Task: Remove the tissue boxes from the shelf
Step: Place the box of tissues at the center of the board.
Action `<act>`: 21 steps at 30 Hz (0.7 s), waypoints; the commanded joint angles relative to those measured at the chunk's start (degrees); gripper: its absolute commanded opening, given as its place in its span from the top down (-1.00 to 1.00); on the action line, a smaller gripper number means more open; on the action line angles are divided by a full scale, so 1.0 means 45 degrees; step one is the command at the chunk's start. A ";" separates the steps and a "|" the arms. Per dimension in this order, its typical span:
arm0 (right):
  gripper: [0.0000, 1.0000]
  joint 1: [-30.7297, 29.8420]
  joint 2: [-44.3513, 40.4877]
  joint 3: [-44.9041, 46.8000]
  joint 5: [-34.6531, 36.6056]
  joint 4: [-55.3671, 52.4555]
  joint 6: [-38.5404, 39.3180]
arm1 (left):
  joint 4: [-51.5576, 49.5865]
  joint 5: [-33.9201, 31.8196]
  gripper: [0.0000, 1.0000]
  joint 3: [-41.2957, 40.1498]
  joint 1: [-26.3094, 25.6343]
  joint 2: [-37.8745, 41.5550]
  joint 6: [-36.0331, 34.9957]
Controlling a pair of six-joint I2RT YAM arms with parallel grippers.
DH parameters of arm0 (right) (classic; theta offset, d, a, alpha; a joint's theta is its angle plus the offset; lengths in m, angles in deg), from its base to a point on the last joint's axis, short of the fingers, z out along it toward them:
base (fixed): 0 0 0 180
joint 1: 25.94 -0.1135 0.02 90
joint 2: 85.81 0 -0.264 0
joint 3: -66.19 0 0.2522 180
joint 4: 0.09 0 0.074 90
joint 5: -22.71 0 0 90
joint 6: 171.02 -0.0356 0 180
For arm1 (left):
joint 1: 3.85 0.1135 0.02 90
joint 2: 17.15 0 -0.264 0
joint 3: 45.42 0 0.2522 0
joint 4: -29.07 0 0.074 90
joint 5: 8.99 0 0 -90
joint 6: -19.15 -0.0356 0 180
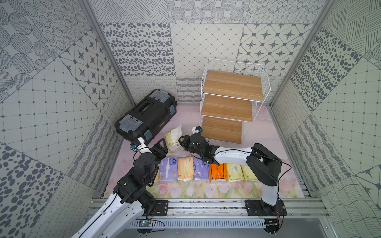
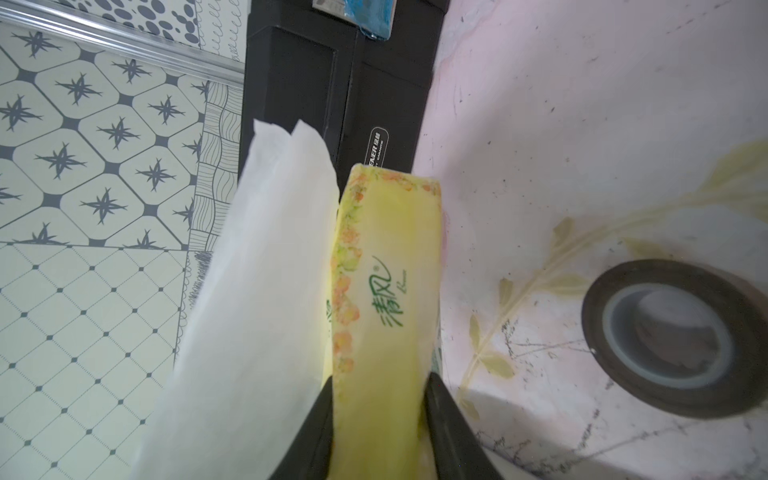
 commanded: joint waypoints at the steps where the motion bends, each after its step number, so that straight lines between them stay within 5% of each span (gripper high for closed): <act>1: 0.37 -0.0253 0.0670 -0.0902 0.1202 -0.0207 -0.0778 | -0.1053 -0.0953 -0.33 -0.0194 0.0051 0.0483 -0.0233; 15: 0.30 -0.1281 0.2305 -0.3071 0.3611 -0.2881 -0.0891 | -0.1679 -0.1847 -0.31 -0.0630 0.0046 0.0871 0.0792; 21: 0.08 -0.1427 0.2463 -0.3036 0.4015 -0.3112 -0.0764 | -0.2092 -0.2064 -0.30 -0.0631 0.0048 0.0788 0.1115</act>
